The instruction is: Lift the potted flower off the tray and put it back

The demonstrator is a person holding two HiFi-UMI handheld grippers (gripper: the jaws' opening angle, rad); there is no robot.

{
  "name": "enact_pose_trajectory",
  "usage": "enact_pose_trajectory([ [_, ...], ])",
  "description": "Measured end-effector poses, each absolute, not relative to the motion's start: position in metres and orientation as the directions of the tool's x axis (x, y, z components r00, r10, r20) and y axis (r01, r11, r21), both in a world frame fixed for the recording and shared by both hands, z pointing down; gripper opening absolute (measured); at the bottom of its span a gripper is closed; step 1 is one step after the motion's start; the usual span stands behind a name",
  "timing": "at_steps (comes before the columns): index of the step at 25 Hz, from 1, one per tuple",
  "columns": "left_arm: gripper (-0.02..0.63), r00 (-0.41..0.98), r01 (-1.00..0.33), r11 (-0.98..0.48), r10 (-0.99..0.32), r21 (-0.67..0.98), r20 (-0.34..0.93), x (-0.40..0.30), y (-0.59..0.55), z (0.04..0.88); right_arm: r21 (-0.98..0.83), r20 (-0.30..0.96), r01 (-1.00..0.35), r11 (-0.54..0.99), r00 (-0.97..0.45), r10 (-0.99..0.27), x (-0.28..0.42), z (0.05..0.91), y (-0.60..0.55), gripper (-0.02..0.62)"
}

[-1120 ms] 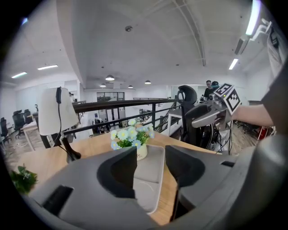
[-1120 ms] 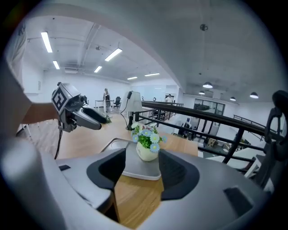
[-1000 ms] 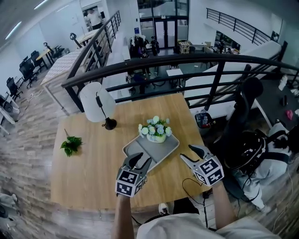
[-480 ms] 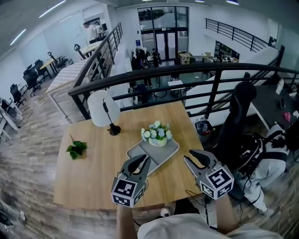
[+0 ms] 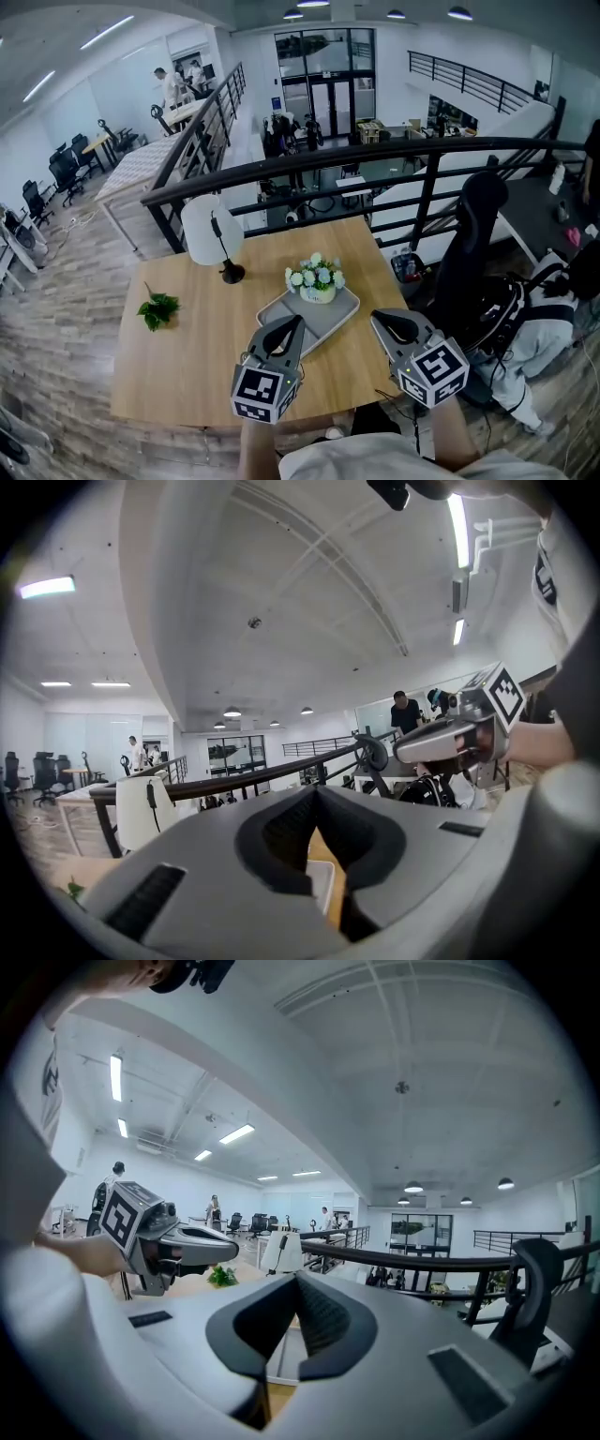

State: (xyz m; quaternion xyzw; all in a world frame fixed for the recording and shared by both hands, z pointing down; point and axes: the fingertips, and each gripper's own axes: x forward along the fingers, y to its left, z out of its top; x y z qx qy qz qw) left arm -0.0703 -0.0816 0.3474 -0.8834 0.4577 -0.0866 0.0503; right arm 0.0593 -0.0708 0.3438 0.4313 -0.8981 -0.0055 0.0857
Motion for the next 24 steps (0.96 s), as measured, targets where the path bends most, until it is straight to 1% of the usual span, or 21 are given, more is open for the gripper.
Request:
enact_pose_trajectory([
  [11,0.023,0.570,-0.799,-0.581,-0.814,-0.154,0.112,-0.066,-0.078,0.354,0.105,0.155,-0.781,0.616,-0.599,-0.786,0.059,0.351,-0.073,0.020],
  [24,0.023,0.559,-0.809,-0.572,-0.820,-0.136,0.119,-0.067,-0.078,0.356,0.112,0.173,-0.764,0.636,-0.615,-0.769,0.052,0.355,-0.073,0.020],
])
